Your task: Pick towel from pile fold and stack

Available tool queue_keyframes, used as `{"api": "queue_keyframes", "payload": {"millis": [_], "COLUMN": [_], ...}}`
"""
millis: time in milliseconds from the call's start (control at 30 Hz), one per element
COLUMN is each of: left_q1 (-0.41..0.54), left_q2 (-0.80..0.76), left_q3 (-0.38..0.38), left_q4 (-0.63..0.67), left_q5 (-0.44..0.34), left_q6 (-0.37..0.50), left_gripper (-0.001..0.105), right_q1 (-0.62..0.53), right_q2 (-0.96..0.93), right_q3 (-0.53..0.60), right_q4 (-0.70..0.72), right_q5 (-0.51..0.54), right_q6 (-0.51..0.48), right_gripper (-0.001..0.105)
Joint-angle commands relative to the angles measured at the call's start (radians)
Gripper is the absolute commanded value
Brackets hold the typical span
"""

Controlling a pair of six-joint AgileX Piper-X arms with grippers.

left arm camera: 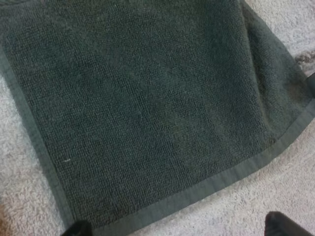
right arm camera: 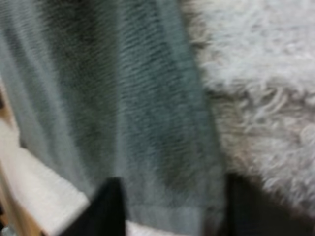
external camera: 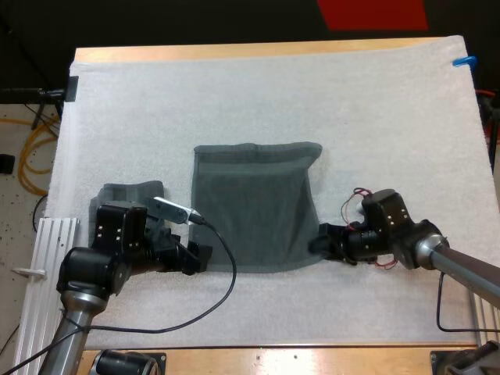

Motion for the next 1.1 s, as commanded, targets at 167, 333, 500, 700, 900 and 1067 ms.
{"api": "queue_keyframes", "payload": {"millis": [167,333,500,700,900,1067], "left_q1": [0.0,0.0,0.0,0.0,-0.005,-0.037], "left_q2": [-0.009,-0.009,-0.009,-0.009,-0.009,0.004], "left_q3": [-0.002,-0.002,0.01,0.074,0.131,0.187], "left_q4": [-0.004,-0.004,-0.016,-0.056,-0.068,-0.129], "left_q5": [0.009,0.009,0.009,0.009,0.009,0.015], "left_q6": [-0.005,-0.005,-0.005,-0.022,-0.076,-0.121], "left_gripper": [0.066,0.066,0.066,0.066,0.066,0.066], "right_q1": [0.0,0.0,0.0,0.0,0.0,0.0], "right_q2": [0.006,-0.027,-0.155,-0.299,-0.363,-0.366], "right_q3": [0.004,0.004,0.004,0.004,0.004,0.004], "right_q4": [0.006,0.049,0.21,0.401,0.442,0.442], "right_q5": [0.037,0.059,0.166,0.228,0.234,0.234], "right_q6": [-0.002,-0.079,-0.177,-0.227,-0.228,-0.226], "right_gripper": [0.0,0.0,0.0,0.0,0.0,0.0]}}
